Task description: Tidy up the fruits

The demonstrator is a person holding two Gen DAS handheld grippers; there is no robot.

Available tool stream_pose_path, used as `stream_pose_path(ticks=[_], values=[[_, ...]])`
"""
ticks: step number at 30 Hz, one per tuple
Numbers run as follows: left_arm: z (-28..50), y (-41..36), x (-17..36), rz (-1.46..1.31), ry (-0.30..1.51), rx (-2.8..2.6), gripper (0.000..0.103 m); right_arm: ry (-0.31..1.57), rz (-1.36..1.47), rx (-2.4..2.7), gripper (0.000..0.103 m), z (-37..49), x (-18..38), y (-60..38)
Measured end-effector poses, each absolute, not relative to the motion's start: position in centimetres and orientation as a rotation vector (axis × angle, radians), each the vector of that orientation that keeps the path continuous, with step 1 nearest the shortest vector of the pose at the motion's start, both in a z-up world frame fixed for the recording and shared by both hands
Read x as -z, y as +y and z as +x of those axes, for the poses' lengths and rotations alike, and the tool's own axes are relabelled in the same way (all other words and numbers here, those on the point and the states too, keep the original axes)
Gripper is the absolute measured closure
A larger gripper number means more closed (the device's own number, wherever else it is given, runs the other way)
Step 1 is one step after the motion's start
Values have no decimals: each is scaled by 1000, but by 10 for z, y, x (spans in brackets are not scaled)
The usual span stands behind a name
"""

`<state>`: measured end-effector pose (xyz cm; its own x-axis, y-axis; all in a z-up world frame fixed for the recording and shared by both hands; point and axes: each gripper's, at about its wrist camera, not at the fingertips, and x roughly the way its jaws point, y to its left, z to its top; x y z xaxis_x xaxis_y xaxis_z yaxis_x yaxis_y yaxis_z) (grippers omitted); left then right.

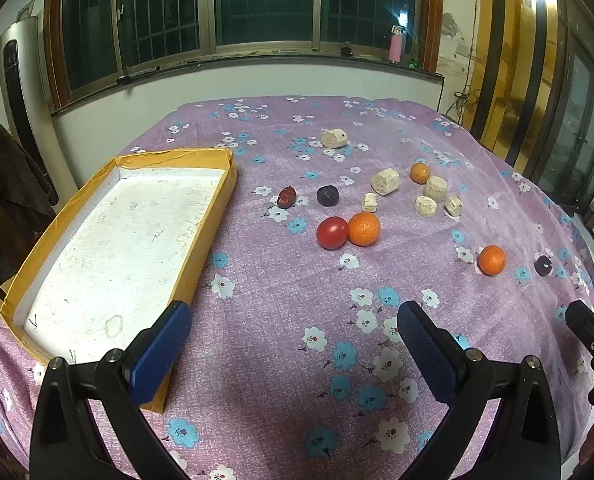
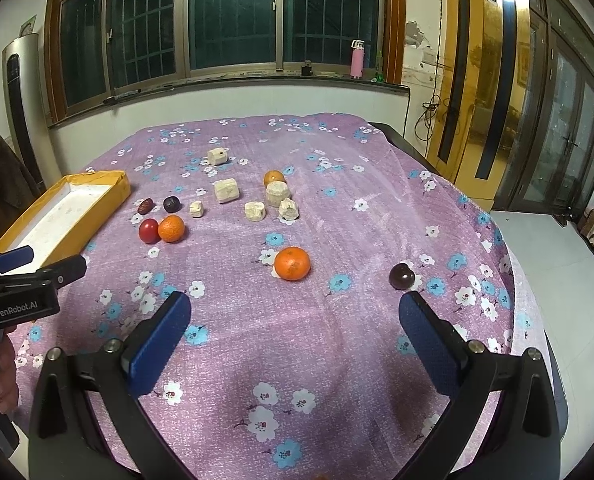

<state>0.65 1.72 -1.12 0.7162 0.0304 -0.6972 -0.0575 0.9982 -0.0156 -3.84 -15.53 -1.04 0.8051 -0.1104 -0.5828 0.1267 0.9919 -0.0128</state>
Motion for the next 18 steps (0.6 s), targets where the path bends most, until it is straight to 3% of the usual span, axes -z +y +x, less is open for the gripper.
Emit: stream_pose_path(ticks=[13,18], values=[[22,9,26,-2,812,-36,0,637,62,161,0,-43,21,-185],[43,9,35,-5,855,-31,8,682,118,80,0,-18,29,-193]])
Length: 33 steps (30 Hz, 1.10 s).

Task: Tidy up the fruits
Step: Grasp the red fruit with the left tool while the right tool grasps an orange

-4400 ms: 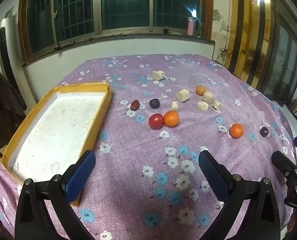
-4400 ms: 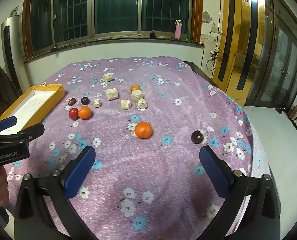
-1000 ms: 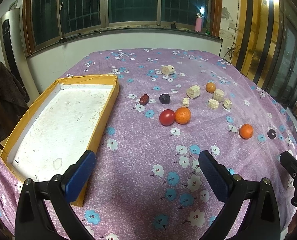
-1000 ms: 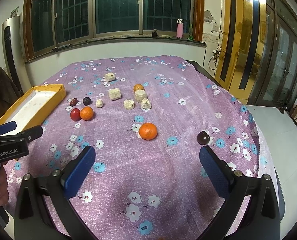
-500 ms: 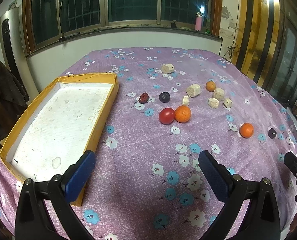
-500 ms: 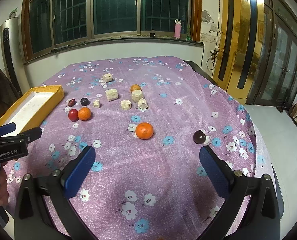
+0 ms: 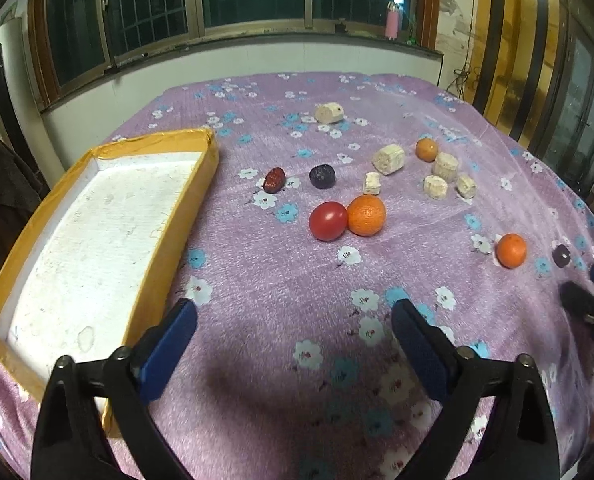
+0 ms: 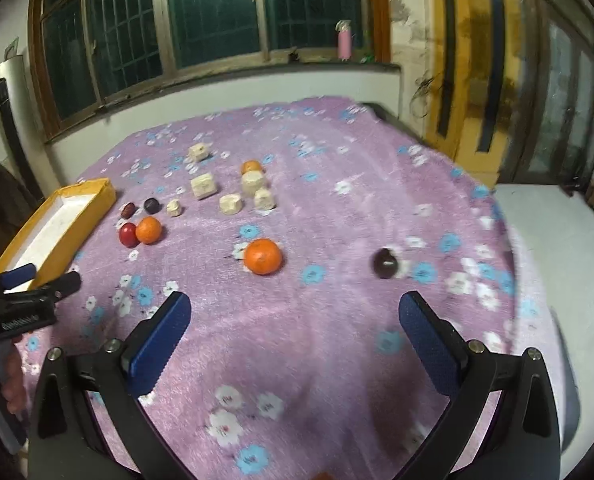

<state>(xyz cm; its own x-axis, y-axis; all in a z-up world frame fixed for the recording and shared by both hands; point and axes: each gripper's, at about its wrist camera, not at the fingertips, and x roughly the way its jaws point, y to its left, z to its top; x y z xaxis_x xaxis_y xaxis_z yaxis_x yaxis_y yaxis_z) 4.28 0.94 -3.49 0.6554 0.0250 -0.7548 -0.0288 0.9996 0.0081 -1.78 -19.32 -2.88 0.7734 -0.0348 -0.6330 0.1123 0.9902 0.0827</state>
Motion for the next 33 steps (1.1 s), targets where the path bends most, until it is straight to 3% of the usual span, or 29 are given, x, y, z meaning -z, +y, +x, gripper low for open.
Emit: stream_pose_path(ticks=[2,5,10,11,12,13,16,22,25,27,33], values=[[48,9,37,3,860,-27,9,731,101,47,1,5,37,-188],[57,8,40,-2,870,-14,11,821,86,26,21,46,56,-183],[79,2,46,-3,901,3,20,891,76,44,28,82,74,-182],[83,1,47,-3,904,4,21,898,78,43,35,86,76,-181],[87,0,48,-5,908,9,23,902,81,35,54,88,78,-181],[92,-1,48,-6,912,15,23,913,80,30,65,91,81,-179],[102,-2,52,-5,921,11,27,909,66,24,67,91,82,-178],[125,1,64,-20,966,10,45,882,83,-28,67,85,79,-178],[129,4,65,-26,952,-12,58,870,102,-63,67,83,79,-177],[131,3,65,-25,944,-8,77,862,107,-79,67,83,79,-176],[129,12,62,-58,936,10,78,842,93,-103,67,81,75,-171]])
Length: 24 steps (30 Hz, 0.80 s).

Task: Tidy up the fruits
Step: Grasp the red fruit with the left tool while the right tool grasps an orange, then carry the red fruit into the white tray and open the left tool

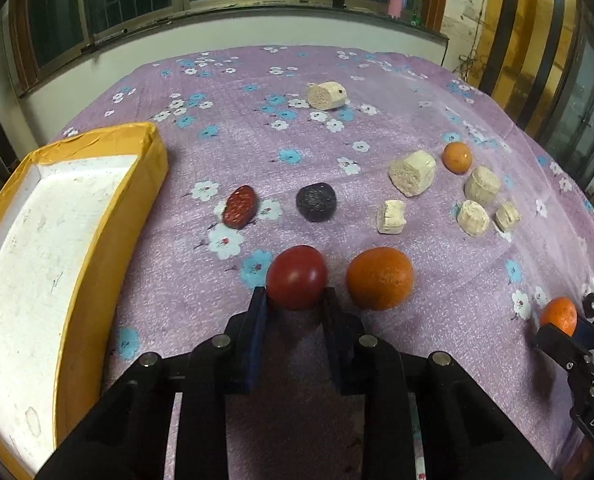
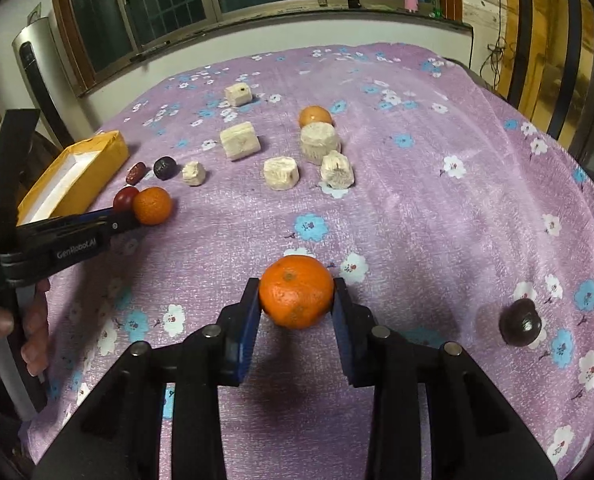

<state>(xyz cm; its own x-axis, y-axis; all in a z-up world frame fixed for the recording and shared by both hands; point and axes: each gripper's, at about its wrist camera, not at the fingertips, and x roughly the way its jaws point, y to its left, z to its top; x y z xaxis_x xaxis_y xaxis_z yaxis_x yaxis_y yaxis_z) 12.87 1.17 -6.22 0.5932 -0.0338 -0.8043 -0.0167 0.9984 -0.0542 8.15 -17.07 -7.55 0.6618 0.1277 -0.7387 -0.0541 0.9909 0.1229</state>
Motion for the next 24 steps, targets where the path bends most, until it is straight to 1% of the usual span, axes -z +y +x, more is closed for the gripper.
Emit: stream_pose_path(ticks=[12,24], values=[[122,13,60,-64,918,48,78,825,74,-90,67,70,69,-167],[69,36,24,-109,825,63,78,791,70,-98,67,59,56,-162]])
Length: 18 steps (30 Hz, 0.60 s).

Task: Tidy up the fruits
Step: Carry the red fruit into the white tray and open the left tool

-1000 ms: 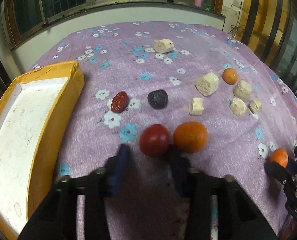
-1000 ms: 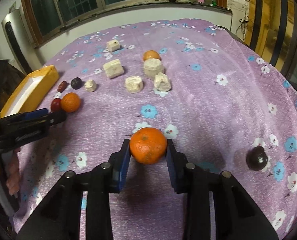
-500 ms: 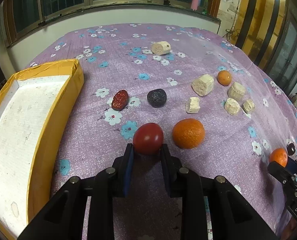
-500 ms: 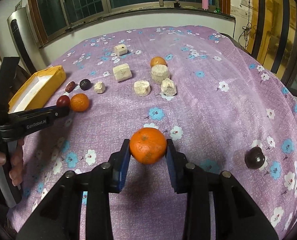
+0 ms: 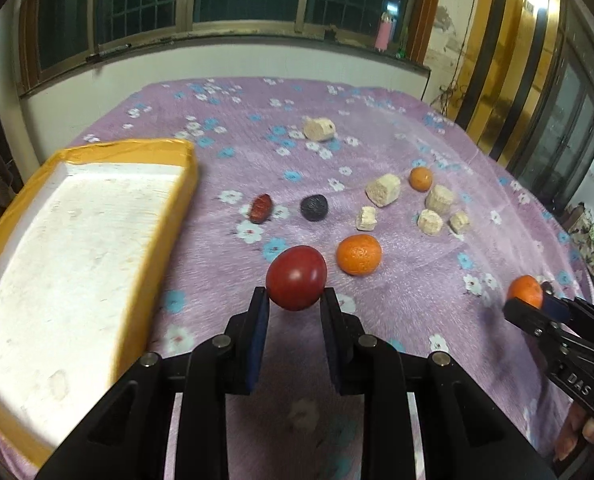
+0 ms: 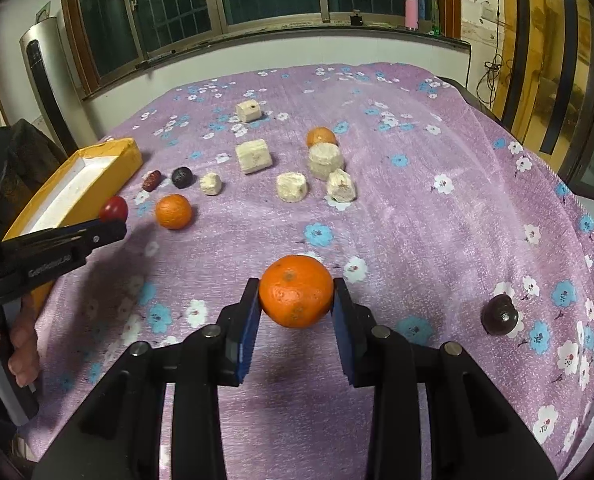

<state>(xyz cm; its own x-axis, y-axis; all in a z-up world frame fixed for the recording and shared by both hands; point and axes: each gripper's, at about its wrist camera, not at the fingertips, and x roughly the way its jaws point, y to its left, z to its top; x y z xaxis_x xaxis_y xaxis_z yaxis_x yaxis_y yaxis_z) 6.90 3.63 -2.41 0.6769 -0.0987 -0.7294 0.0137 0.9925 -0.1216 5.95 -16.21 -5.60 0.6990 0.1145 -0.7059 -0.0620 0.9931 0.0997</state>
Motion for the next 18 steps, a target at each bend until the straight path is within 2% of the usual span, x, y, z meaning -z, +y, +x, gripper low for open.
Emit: stream_pose_path(ticks=[10,18], values=[[17,120,-6,-173,735,-75,78,725,0,-201,67,47,21,-93],[3,177,1,-188,754,-252,78,700,-55,-335,67,51,8,-12]])
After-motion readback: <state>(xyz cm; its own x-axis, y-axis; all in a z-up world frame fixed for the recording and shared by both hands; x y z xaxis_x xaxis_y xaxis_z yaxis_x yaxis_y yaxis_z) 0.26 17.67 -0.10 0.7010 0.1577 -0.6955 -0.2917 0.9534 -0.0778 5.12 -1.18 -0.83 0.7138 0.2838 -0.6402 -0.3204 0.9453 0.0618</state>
